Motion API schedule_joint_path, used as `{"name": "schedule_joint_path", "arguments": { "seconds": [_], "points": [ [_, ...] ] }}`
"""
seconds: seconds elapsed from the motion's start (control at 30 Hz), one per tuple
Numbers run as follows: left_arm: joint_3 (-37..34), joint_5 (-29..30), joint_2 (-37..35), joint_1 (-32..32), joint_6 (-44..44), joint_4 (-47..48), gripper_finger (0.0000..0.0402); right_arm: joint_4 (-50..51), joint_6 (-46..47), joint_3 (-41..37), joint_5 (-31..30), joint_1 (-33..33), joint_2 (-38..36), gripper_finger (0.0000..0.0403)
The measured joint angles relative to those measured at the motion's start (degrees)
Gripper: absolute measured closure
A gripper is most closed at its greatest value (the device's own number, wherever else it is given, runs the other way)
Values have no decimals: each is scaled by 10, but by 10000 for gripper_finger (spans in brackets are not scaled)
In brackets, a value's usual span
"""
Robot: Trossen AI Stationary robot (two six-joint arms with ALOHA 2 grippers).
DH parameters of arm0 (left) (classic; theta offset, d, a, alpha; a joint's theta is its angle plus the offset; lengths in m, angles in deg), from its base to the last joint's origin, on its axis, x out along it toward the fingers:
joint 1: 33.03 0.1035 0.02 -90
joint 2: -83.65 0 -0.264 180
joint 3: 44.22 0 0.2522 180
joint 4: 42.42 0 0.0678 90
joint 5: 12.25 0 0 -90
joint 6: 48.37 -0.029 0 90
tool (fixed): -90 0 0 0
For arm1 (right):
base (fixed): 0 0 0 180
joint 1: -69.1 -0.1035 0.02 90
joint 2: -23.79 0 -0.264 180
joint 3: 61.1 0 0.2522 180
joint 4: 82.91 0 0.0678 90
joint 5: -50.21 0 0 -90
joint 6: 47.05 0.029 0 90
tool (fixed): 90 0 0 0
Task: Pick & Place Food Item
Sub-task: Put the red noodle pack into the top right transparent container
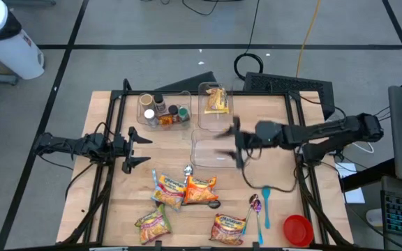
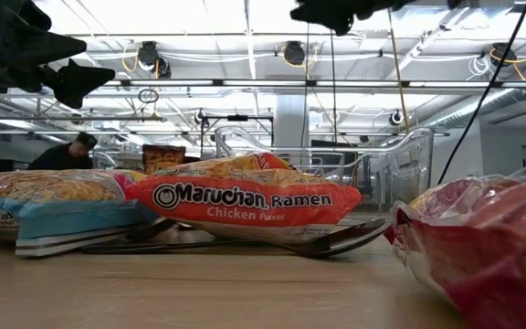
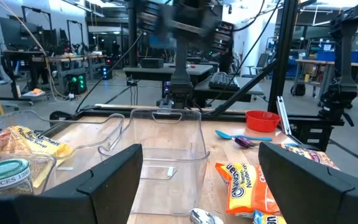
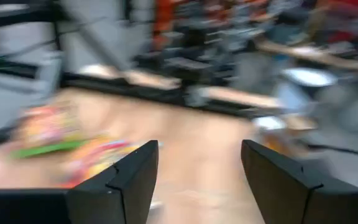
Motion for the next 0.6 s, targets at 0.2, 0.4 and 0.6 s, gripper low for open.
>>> {"name": "schedule_joint_path", "arguments": {
  "seconds": [0.2, 0.4, 0.6],
  "points": [
    [0, 0, 0, 0, 0, 0, 78, 76, 76, 0, 98, -93, 0, 183],
    [0, 0, 0, 0, 0, 0, 78, 122, 140, 0, 127, -189, 5, 183],
    [0, 0, 0, 0, 0, 0, 78, 135, 207, 0, 94, -268, 25, 183]
  ]
}}
